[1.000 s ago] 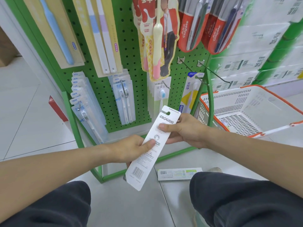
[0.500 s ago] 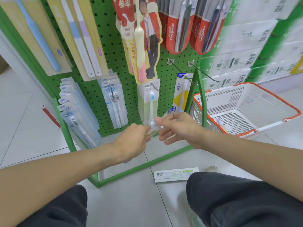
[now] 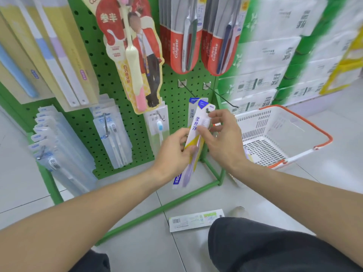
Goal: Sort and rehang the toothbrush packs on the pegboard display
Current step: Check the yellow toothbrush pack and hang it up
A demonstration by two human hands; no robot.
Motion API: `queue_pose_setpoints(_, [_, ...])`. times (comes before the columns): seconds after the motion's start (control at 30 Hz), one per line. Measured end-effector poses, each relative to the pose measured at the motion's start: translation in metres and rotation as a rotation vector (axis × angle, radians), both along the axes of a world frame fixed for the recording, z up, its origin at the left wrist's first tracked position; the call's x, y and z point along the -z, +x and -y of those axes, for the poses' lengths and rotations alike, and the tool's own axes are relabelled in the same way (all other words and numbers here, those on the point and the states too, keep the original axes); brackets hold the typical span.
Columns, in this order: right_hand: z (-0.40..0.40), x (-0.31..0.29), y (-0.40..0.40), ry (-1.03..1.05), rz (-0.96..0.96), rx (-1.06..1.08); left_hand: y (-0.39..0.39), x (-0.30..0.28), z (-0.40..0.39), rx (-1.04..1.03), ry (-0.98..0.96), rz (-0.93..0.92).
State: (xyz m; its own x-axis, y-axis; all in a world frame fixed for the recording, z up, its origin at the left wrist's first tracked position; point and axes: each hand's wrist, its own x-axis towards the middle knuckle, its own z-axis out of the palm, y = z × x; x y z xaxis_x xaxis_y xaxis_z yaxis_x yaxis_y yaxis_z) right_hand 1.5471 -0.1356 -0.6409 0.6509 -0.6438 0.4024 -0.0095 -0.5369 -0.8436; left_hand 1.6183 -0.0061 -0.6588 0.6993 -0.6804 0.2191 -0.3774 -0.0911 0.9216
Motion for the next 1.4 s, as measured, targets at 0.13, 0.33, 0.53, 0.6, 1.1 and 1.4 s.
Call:
queue_pose_setpoints(0.13, [0.01, 0.004, 0.002, 0.022, 0.021, 0.033, -0.002, 0.005, 0.01, 0.003, -0.031, -0.045])
queue_pose_setpoints(0.33, [0.019, 0.008, 0.005, 0.025, -0.046, 0.068, 0.003, 0.014, 0.015, -0.024, 0.027, -0.026])
queue_pose_setpoints(0.53, [0.019, 0.011, 0.006, 0.021, -0.05, 0.061, 0.007, 0.021, 0.018, -0.044, 0.082, 0.031])
queue_pose_setpoints(0.6, [0.018, 0.011, 0.006, 0.013, -0.049, 0.067, 0.007, 0.022, 0.019, -0.046, 0.085, 0.047])
queue_pose_setpoints(1.1, [0.023, 0.019, 0.002, 0.039, -0.08, 0.039, 0.019, 0.036, 0.033, -0.155, 0.19, 0.156])
queue_pose_setpoints(1.4, [0.065, 0.085, -0.005, -0.345, -1.028, -0.3, 0.034, 0.038, 0.056, -0.252, 0.266, 0.047])
